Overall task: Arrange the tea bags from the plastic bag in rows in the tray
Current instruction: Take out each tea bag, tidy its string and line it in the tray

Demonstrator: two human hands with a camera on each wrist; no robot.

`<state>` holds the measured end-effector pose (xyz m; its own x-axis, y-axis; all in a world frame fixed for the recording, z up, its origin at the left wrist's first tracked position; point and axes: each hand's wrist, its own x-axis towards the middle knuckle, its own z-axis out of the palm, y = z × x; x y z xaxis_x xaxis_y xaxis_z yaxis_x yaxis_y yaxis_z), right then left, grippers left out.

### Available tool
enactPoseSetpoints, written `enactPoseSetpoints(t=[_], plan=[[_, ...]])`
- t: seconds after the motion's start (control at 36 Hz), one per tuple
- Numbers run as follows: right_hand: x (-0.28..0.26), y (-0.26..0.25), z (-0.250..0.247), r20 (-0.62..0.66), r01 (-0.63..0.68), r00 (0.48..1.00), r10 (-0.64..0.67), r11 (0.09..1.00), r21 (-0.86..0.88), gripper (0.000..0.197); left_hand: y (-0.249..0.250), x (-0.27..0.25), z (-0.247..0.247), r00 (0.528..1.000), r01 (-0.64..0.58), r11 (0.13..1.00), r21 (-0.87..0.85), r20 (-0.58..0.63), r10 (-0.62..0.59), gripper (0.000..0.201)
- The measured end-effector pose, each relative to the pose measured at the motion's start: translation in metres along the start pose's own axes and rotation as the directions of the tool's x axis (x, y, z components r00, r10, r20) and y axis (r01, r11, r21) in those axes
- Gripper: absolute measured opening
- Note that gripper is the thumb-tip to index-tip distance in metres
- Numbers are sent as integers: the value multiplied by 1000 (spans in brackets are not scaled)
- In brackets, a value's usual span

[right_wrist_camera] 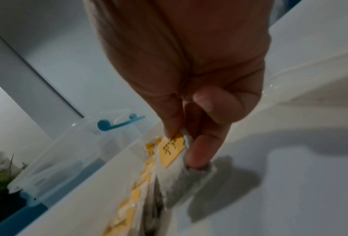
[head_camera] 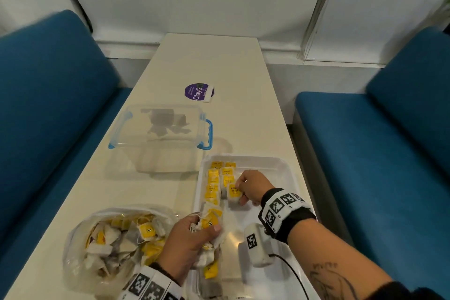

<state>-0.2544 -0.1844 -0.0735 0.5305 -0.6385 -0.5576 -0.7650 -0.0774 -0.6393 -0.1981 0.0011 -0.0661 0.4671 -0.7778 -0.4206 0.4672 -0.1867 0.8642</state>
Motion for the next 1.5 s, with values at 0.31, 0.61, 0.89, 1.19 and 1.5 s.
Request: enactPoseSetpoints(t=[0.31, 0.61, 0.89, 1.19, 1.5], plan=[[22, -2, 20, -13, -12, 1000, 12, 999, -48, 18, 3, -4, 1, 1000, 16, 991, -129, -6, -17, 49], [21, -1, 21, -58, 19, 998, -17, 999, 43, 19, 3, -2, 0, 999, 29, 998, -58, -14, -29, 10], [19, -1, 20, -45, 10, 999, -12, 999, -34, 27, -1, -1, -2, 999, 33, 994, -100, -2, -33, 8], [-23, -5, -8, -80, 169, 985, -156, 964, 204, 4, 2, 6, -10, 995, 102, 987, -123, 8, -101, 29], [-82, -10, 5, 233, 263, 927, -295, 952, 157, 18, 4, 1, -8, 984, 119, 987, -112, 146, -102, 24]])
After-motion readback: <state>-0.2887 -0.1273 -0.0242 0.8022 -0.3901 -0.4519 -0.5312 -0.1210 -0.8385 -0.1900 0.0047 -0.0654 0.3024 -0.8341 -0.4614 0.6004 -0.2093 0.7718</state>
